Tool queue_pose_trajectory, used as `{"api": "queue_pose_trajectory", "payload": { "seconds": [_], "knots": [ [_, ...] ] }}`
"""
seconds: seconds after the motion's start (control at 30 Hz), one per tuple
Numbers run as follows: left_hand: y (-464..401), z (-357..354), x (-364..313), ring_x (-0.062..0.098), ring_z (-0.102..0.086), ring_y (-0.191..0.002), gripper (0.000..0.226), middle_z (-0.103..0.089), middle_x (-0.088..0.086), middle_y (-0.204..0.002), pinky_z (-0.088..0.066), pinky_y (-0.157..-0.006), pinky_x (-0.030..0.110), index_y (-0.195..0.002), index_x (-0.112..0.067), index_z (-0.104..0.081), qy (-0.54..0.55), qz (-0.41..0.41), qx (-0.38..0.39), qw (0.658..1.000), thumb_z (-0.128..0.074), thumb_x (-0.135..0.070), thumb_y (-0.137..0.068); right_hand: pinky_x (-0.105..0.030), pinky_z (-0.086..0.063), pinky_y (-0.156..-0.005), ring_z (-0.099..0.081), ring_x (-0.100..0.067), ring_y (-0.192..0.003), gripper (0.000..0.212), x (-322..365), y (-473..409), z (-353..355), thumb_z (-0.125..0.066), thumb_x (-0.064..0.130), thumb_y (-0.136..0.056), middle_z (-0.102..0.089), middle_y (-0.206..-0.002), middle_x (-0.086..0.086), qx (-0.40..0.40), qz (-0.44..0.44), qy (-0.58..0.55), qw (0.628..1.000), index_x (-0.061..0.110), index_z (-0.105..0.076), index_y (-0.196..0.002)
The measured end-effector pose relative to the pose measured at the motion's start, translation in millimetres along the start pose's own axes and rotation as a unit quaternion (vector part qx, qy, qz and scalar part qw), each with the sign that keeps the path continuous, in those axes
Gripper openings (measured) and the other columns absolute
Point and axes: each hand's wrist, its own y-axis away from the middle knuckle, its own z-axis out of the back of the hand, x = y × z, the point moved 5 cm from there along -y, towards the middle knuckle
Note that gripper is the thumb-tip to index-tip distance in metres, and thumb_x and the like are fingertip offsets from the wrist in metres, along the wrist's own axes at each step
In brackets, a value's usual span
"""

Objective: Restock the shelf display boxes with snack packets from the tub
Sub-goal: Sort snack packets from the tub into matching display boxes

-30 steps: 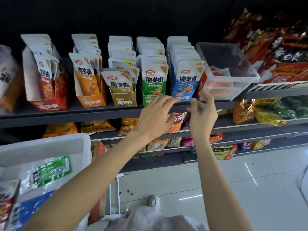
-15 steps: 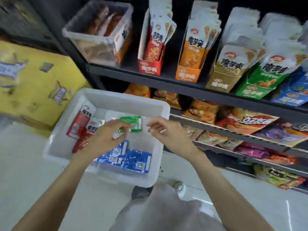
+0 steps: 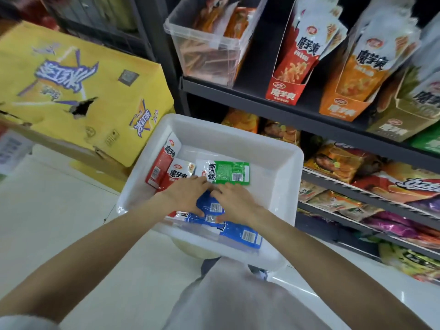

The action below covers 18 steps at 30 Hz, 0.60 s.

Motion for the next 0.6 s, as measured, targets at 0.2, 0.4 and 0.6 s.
{"api": "queue_pose_trajectory", "payload": {
  "seconds": [0.2,0.4,0.6],
  "knots": [
    [-3.8,9.6,8.4,0.018,-0.061,-0.102,0.057,-0.063,-0.004,-0.117,-0.050,-0.083,0.033,-0.128,-0.027,-0.054,0.052,-0.026,-0.070,0.996,-0.060,-0.052,-0.077,-0.035,-0.041,-0.088,-0.062,-0.025,-0.099,0.037,-2.2,-8.2,7.9,-0.056,0.035,-0.092,-0.064,-0.108,-0.007,-0.018,-0.004,0.102,0.995,0.011,-0.056,-0.121],
    [29.0,67.8,18.0,0.017,-0.047,-0.115,0.054,-0.055,0.005,-0.127,-0.039,-0.096,0.030,-0.133,-0.015,-0.049,0.235,0.054,-0.415,0.877,-0.069,-0.023,-0.084,-0.035,-0.046,-0.072,-0.065,-0.033,-0.093,0.030,-30.5,15.3,41.9,-0.048,0.001,-0.089,-0.067,-0.102,-0.010,-0.087,-0.165,0.004,0.982,0.010,-0.049,-0.117],
    [24.2,83.7,-9.8,0.005,-0.054,-0.110,0.046,-0.057,-0.004,-0.123,-0.042,-0.095,0.018,-0.130,-0.014,-0.048,0.632,0.121,-0.348,0.682,-0.065,-0.018,-0.088,-0.030,-0.050,-0.078,-0.065,-0.016,-0.079,0.009,-55.8,62.7,59.4,-0.055,0.007,-0.094,-0.069,-0.088,-0.004,-0.264,-0.250,-0.594,0.718,0.015,-0.057,-0.096]
  ]
}}
